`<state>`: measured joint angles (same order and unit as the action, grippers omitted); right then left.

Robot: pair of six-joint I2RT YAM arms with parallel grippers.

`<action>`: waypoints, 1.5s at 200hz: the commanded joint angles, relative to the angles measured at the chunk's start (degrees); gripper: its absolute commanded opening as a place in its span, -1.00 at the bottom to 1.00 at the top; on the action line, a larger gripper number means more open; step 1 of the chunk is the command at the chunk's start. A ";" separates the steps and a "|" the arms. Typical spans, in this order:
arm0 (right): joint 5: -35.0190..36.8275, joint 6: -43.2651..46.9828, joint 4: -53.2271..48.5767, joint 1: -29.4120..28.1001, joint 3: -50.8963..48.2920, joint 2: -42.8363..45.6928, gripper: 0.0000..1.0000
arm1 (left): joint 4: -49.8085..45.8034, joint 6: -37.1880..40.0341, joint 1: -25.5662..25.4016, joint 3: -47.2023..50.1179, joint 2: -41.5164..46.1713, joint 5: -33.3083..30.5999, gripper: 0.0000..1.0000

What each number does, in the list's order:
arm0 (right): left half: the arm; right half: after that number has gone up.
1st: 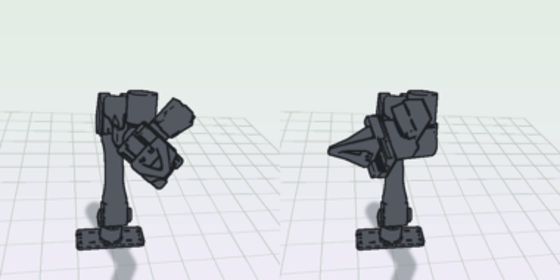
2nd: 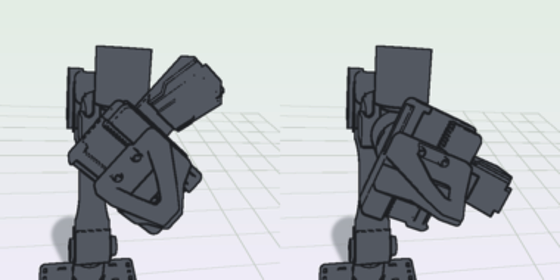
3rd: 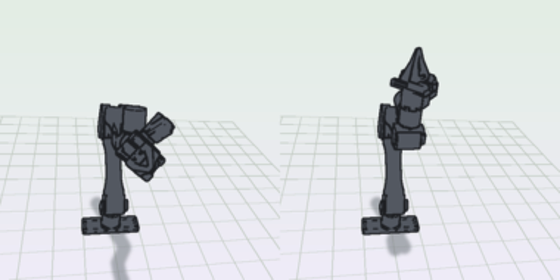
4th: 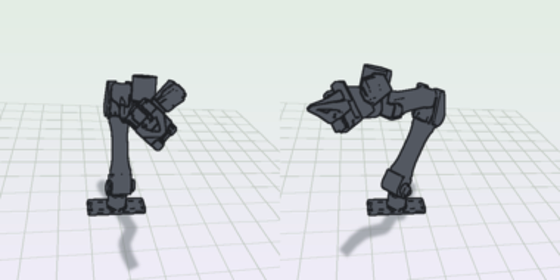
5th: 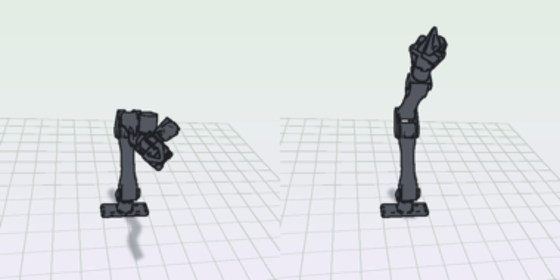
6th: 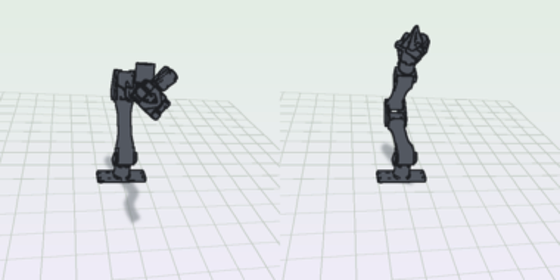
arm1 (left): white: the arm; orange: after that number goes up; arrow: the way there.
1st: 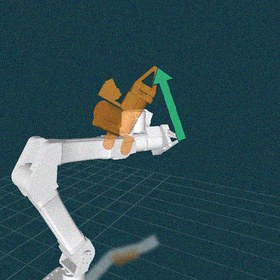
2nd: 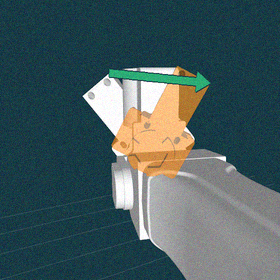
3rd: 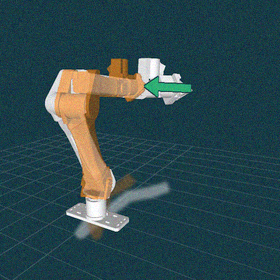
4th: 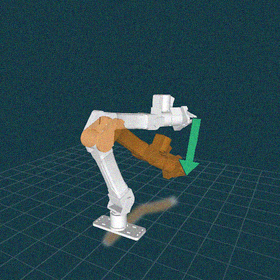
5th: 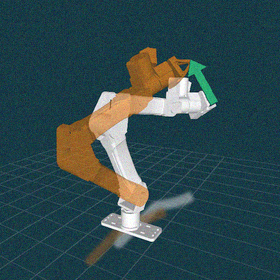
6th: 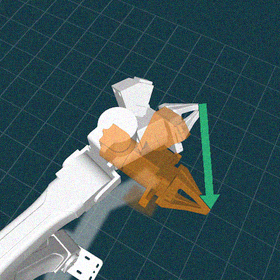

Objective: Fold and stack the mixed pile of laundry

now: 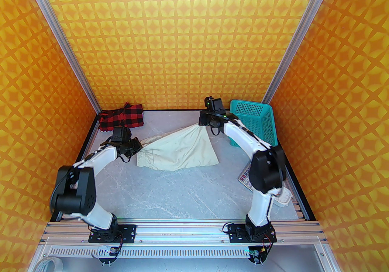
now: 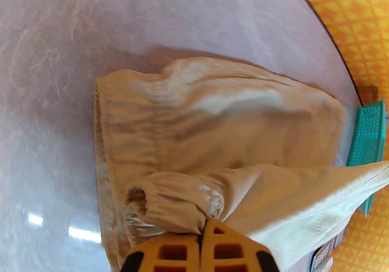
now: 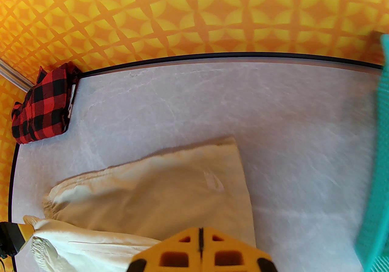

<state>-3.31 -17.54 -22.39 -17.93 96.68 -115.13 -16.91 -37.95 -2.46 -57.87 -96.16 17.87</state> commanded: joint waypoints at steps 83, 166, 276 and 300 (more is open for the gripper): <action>-8.11 -1.85 10.95 2.57 13.79 -16.38 -0.05 | 18.59 -10.03 4.74 1.69 6.51 0.66 0.00; -10.61 -9.30 6.31 -1.31 -18.61 5.65 -0.11 | 1.19 4.59 -7.12 0.82 12.11 3.96 -0.60; -5.58 -5.83 -4.41 -1.16 2.91 -16.53 -0.31 | 11.11 4.99 -5.74 -7.01 -13.28 4.20 -0.76; -4.58 -4.72 -6.60 -0.92 6.36 -18.34 -0.27 | 11.11 5.19 -5.39 -6.43 -13.75 4.19 -0.47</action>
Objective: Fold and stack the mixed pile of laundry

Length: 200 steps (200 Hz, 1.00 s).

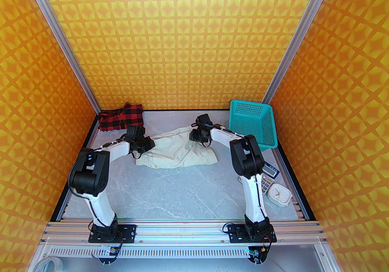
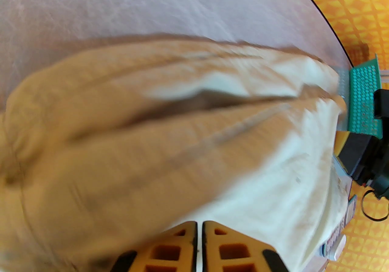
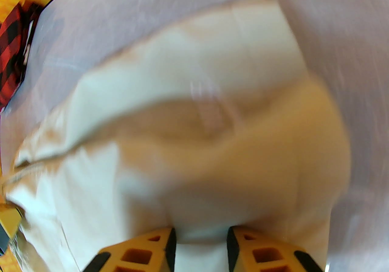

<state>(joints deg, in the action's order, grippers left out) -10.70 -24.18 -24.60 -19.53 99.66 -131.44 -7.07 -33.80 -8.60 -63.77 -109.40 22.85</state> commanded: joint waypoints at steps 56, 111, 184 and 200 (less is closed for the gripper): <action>5.78 9.80 -4.69 -0.01 -2.14 11.66 -0.10 | -8.45 4.80 1.88 -1.57 15.43 -1.14 0.09; 2.16 31.95 14.77 -13.06 -25.81 29.73 0.42 | -11.89 5.49 11.62 12.39 28.65 1.14 0.38; 0.40 62.90 16.50 -30.54 -17.82 18.49 0.46 | -0.20 0.65 21.53 24.36 28.89 12.81 0.68; 0.12 65.01 15.07 -31.51 -12.95 14.28 0.46 | 2.17 -0.44 22.43 25.17 27.34 14.76 0.69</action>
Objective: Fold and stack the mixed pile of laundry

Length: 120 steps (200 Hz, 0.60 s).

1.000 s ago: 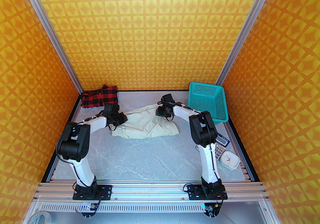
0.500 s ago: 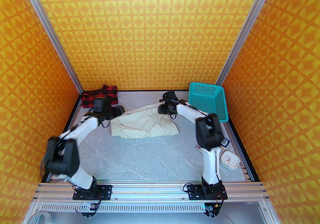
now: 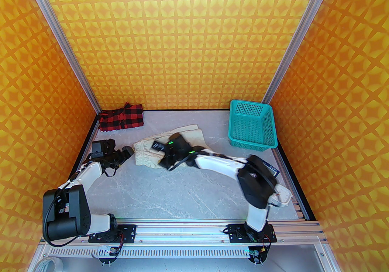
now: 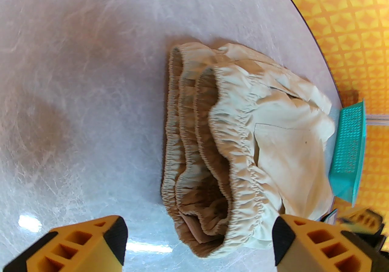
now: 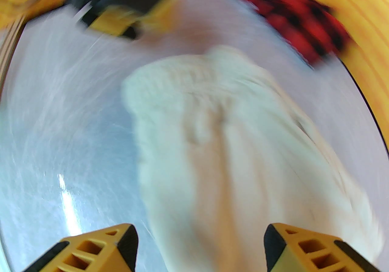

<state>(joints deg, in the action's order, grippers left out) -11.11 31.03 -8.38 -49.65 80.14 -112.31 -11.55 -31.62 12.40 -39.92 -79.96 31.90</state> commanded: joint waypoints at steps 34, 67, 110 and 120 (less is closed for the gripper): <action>1.17 13.95 -3.26 -2.75 13.39 -10.88 0.48 | 8.34 -3.93 2.05 1.77 -4.12 6.91 0.72; 2.57 16.69 -8.37 -4.07 19.33 -16.80 0.41 | 8.46 -6.10 3.22 2.33 -4.94 6.89 0.73; 2.98 16.23 -8.78 -4.06 23.17 -21.99 0.13 | 9.85 -9.91 4.61 4.53 -4.60 6.86 0.84; 3.50 16.26 -9.02 -4.12 24.33 -22.84 -0.05 | 9.96 -10.51 4.56 4.63 -4.75 6.93 0.84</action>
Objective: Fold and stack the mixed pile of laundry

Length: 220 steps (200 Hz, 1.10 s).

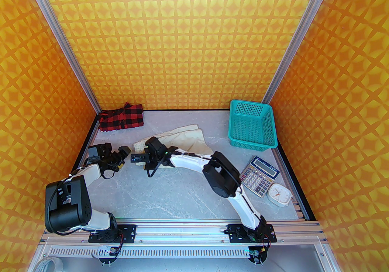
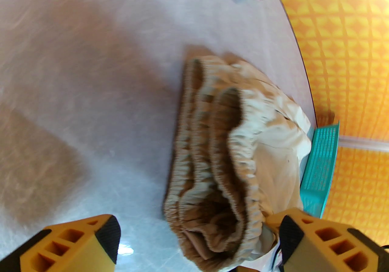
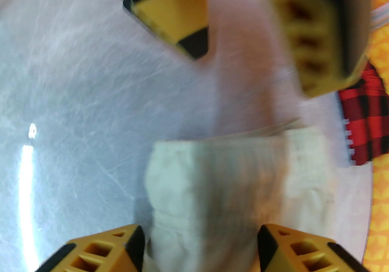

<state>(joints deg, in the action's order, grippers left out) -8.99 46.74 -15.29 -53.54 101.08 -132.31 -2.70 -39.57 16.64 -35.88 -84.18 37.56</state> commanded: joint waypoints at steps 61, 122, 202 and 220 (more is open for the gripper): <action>-2.87 0.34 11.64 -0.20 -7.04 5.95 -0.96 | 10.86 -11.19 0.06 7.75 1.61 6.79 0.89; -5.15 1.98 18.63 -0.24 -13.55 9.14 -1.00 | 26.48 -22.57 -2.63 10.84 -2.53 8.85 0.94; -6.69 1.12 23.09 -0.14 -17.99 12.58 -1.00 | 26.66 -25.36 -9.11 7.56 -7.31 2.29 0.41; -6.69 0.62 23.68 -0.15 -19.56 13.20 -1.00 | 27.27 -25.67 -9.60 6.39 -7.86 1.62 0.06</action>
<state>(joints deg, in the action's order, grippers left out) -13.72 48.49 4.58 -53.56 83.55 -122.52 22.94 -64.01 7.86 -27.24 -90.96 41.80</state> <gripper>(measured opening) 0.077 0.643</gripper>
